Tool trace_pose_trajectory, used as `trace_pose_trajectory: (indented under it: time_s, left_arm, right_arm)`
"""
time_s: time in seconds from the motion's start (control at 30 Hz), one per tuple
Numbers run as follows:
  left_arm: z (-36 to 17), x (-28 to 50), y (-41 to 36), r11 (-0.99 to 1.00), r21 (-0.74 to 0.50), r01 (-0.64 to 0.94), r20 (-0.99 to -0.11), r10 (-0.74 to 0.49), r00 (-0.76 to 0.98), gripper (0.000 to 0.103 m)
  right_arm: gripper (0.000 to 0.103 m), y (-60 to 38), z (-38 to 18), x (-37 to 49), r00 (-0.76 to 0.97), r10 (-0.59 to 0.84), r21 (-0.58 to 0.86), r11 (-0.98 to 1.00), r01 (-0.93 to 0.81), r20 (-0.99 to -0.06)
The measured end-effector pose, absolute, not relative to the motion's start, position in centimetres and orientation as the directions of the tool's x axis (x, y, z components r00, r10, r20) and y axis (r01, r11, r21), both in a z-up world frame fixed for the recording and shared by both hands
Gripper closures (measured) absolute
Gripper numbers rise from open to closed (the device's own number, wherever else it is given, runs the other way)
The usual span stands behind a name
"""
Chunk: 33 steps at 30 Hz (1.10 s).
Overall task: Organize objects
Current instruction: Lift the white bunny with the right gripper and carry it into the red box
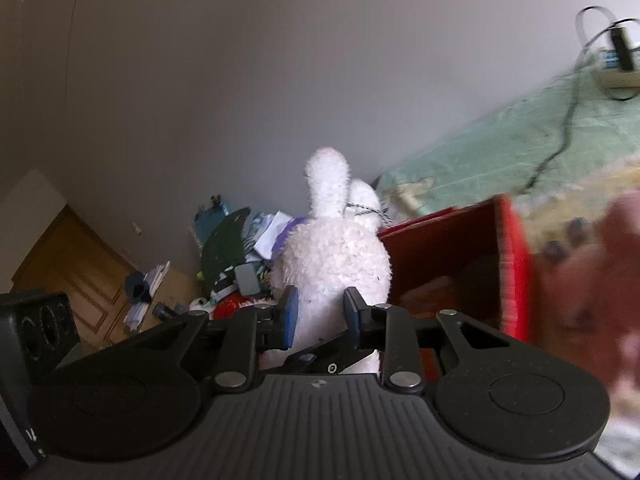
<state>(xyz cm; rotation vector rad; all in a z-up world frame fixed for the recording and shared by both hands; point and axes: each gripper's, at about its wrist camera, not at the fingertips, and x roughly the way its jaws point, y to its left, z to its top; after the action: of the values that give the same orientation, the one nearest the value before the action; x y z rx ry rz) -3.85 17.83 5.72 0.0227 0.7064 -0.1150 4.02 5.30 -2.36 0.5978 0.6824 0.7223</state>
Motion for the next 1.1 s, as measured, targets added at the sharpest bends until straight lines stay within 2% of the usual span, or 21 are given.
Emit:
trace_pose_trajectory:
  time_s: [0.3, 0.53, 0.7, 0.87, 1.03, 1.1]
  left_arm:
    - [2.5, -1.0, 26.2, 0.999, 0.032, 0.013, -0.708, 0.013, 0.706, 0.05]
    - [-0.5, 0.5, 29.2, 0.999, 0.046, -0.01, -0.763, 0.041, 0.645, 0.05]
    - [-1.3, 0.9, 29.3, 0.997, 0.073, -0.005, -0.764, 0.059, 0.643, 0.048]
    - [-2.0, 1.2, 30.4, 0.997, 0.072, -0.008, -0.779, 0.061, 0.624, 0.047]
    - [-1.7, 0.5, 32.1, 0.998, 0.042, -0.037, -0.783, 0.056, 0.62, 0.048]
    - [-1.8, 0.3, 32.4, 0.999, 0.029, -0.04, -0.787, 0.047, 0.616, 0.048]
  right_arm:
    - [0.076, 13.6, -6.5, 8.0, 0.456, 0.788, 0.723, 0.589, -0.36, -0.414]
    - [0.076, 16.6, -7.8, 9.7, 0.382, 0.795, 0.739, 0.592, -0.32, -0.472]
    - [0.08, 16.7, -8.4, 10.1, 0.365, 0.81, 0.752, 0.574, -0.325, -0.46]
    - [0.077, 15.9, -8.6, 10.2, 0.324, 0.842, 0.796, 0.525, -0.302, -0.432]
    - [0.077, 14.8, -8.5, 10.0, 0.348, 0.831, 0.803, 0.532, -0.269, -0.434]
    - [0.078, 14.9, -8.7, 10.2, 0.354, 0.814, 0.79, 0.558, -0.254, -0.461]
